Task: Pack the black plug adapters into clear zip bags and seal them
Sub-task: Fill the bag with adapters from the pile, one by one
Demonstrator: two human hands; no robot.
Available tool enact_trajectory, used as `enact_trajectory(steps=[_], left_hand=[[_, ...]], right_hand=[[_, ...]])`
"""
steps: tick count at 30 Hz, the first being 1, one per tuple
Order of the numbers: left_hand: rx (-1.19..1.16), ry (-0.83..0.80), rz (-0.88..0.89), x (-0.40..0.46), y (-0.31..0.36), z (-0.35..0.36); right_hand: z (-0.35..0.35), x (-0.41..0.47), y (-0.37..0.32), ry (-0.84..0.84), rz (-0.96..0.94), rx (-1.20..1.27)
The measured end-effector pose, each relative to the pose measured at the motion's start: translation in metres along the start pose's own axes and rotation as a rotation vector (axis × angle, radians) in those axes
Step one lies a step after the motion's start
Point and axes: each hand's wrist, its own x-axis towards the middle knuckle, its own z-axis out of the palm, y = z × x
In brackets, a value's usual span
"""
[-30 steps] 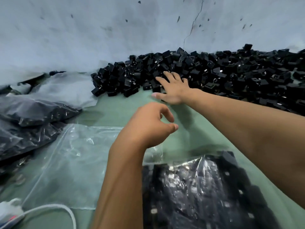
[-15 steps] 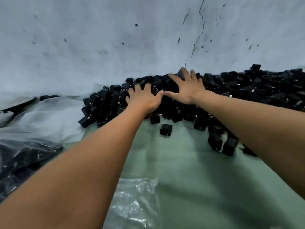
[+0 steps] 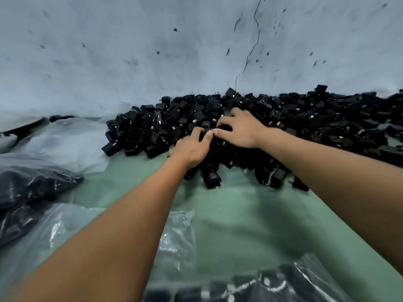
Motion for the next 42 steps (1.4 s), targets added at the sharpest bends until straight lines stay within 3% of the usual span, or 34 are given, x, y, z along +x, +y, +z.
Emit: enact_trajectory(steps=[4, 9, 13, 15, 17, 19, 21, 25, 28, 32, 38, 42], left_hand=[[-0.038, -0.06, -0.023, -0.045, 0.01, 0.012], [-0.53, -0.072, 0.064, -0.115, 0.04, 0.006], [-0.521, -0.022, 0.134, -0.157, 0.062, -0.003], [-0.425, 0.02, 0.166, -0.178, 0.072, -0.008], [-0.375, 0.032, 0.227, -0.201, 0.079, -0.01], [-0.37, -0.06, 0.355, -0.227, 0.082, -0.007], [-0.372, -0.223, 0.437, -0.252, 0.088, -0.002], [-0.267, -0.455, 0.515, -0.276, 0.106, 0.0], [-0.076, -0.572, 0.562, -0.277, 0.116, -0.003], [0.023, -0.632, 0.576, -0.273, 0.122, -0.008], [-0.081, -0.647, 0.625, -0.268, 0.11, -0.022], [-0.153, -0.599, 0.648, -0.269, 0.109, -0.021]], right_hand=[[0.014, -0.062, -0.01, 0.02, -0.01, -0.095], [0.01, -0.122, -0.03, -0.005, -0.079, -0.098], [-0.01, -0.159, -0.038, 0.283, -0.075, -0.065], [-0.023, -0.182, -0.041, 0.468, -0.06, 0.088], [-0.029, -0.211, -0.043, 0.57, 0.022, 0.429], [-0.027, -0.249, -0.042, 0.59, 0.163, 0.837], [-0.017, -0.289, -0.033, 0.598, 0.279, 1.029], [-0.001, -0.349, -0.014, 0.414, 0.443, 1.223], [0.001, -0.366, -0.007, 0.292, 0.412, 1.208], [-0.006, -0.371, -0.004, 0.184, 0.3, 1.148], [-0.02, -0.379, -0.001, -0.021, 0.176, 1.03], [-0.019, -0.38, -0.012, -0.14, 0.082, 1.097]])
